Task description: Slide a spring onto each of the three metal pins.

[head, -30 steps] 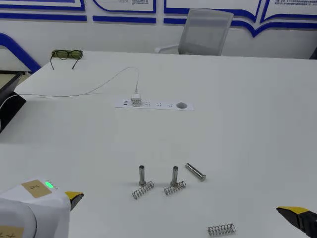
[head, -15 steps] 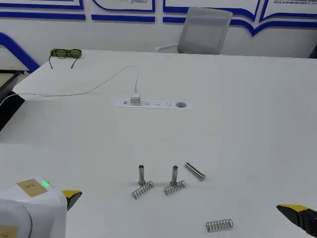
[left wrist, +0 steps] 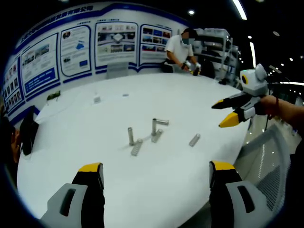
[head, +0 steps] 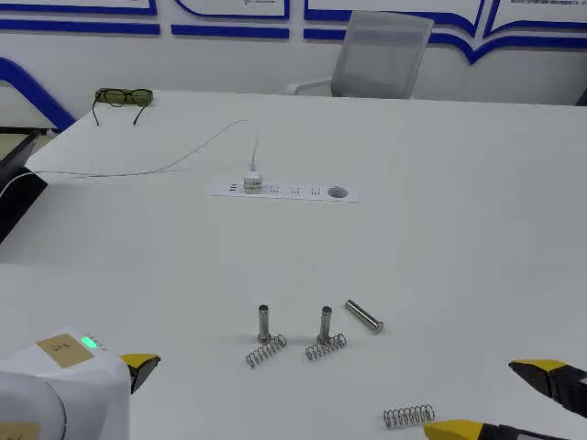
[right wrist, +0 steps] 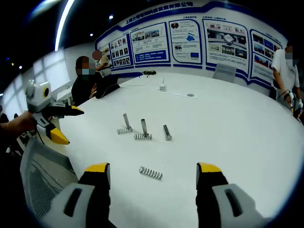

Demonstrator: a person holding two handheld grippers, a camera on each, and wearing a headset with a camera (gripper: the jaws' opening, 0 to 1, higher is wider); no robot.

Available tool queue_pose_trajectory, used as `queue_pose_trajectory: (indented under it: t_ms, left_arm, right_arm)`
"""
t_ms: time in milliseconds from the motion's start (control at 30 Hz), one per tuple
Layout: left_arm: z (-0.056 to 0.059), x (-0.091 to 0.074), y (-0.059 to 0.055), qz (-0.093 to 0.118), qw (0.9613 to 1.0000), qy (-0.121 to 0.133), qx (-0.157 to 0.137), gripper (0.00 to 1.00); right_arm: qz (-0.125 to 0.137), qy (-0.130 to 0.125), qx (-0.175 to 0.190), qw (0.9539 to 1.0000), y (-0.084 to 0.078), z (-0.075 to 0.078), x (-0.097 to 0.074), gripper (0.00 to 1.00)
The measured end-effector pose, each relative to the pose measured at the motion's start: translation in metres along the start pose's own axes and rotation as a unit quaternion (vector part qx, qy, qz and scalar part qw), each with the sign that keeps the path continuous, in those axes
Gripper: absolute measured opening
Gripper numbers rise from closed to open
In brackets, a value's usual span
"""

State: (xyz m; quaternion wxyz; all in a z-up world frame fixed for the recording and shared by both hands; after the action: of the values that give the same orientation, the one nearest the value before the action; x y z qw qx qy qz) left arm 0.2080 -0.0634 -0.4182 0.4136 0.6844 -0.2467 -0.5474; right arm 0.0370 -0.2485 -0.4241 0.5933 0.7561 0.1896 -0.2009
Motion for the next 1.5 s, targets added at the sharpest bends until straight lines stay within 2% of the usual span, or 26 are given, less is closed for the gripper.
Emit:
queue_pose_trajectory:
  t_ms: [400,700,767,967,1367,1500]
  left_arm:
    - [0.001,0.0,0.0,0.003,1.0,-0.001,-0.005,0.93]
    - [0.001,0.002,-0.004,-0.003,1.0,-0.001,-0.008,0.92]
    - [0.0,0.002,-0.003,0.0,1.0,0.001,-0.008,0.91]
    - [-0.001,0.002,-0.002,0.012,0.9997,0.004,-0.018,0.88]
    - [-0.001,0.004,-0.002,0.012,0.9997,0.0,-0.022,0.88]
    - [0.001,0.006,-0.002,0.009,0.9998,-0.004,-0.017,0.88]
  right_arm:
    - [-0.011,0.008,-0.018,0.9997,0.016,0.01,0.022,0.69]
    - [-0.008,0.016,-0.021,0.9996,0.031,0.019,0.044,0.64]
    - [-0.012,0.014,-0.025,0.9995,0.033,0.022,0.049,0.62]
    - [-0.002,0.019,-0.015,0.9997,0.037,0.03,0.063,0.58]
    - [-0.006,0.022,-0.031,0.9993,0.049,0.047,0.094,0.49]
    - [-0.014,0.027,-0.042,0.9986,0.05,0.052,0.107,0.46]
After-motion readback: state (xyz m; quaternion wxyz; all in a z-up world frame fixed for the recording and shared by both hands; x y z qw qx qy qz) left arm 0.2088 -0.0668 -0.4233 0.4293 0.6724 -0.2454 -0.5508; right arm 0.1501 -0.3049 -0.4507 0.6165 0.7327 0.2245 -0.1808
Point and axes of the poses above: the centre of the closed fingertips' face, and the gripper's own axes: x roughly forward along the fingers, z roughly to its right, y roughly out of its top, the point moved 4 cm from there along -x, roughly backward along the fingers, and after that the axes turned 13 degrees about y, right-handed, at the moved point
